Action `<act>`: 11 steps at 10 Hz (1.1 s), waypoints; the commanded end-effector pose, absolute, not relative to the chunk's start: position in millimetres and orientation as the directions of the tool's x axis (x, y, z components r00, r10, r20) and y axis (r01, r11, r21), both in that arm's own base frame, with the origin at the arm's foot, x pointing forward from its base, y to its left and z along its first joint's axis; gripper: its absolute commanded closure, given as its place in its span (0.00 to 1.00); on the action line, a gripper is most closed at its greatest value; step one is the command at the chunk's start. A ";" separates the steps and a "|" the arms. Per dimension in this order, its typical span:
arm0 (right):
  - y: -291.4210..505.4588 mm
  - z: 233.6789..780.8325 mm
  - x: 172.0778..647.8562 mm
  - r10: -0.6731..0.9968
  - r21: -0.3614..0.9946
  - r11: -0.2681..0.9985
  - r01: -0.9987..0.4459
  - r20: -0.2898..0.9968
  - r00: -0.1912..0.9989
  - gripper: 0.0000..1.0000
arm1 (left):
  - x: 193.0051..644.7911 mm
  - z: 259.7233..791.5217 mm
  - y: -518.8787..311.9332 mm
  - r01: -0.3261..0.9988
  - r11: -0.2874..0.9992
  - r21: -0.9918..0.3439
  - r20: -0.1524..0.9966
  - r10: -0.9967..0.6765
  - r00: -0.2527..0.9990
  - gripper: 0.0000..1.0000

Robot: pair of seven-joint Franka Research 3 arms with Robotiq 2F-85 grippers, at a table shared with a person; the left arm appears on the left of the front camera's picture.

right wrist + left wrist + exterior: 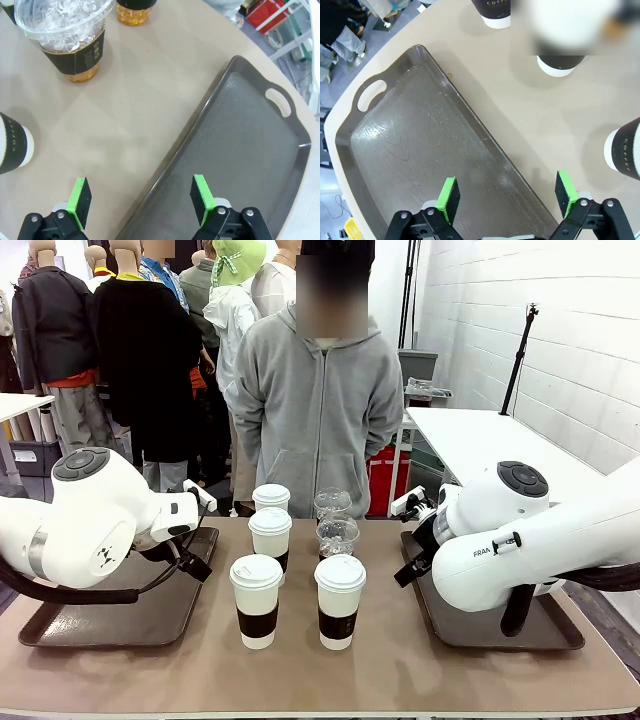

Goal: Distribute the coffee onto the tray.
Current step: Pick up one iced Americano and place it on the right Handle tray.

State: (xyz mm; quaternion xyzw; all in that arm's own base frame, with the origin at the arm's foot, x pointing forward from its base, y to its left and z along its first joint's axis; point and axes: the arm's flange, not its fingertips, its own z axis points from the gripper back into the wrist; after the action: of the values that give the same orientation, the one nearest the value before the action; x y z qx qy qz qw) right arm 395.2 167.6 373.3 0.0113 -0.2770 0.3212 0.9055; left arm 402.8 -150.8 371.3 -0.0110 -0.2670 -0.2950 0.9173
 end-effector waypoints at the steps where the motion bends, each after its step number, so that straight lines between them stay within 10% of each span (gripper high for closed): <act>1: 167.7 373.3 395.2 0.575 -0.157 0.794 -0.588 0.509 0.640 0.00 | 402.8 371.4 -150.7 0.547 0.826 0.137 0.497 -0.535 0.683 0.00; 11: 152.2 383.0 397.3 0.565 -0.157 0.799 -0.580 0.525 0.636 0.00 | 407.9 419.6 -146.3 0.532 0.829 0.171 0.516 -0.536 0.669 0.00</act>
State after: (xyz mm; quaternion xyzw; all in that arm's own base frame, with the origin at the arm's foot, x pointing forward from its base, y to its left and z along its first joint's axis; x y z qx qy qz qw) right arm 398.9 158.8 376.6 0.0113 -0.2806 0.3108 0.9081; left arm 408.9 -147.6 400.4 -0.0092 -0.2835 -0.2889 0.9144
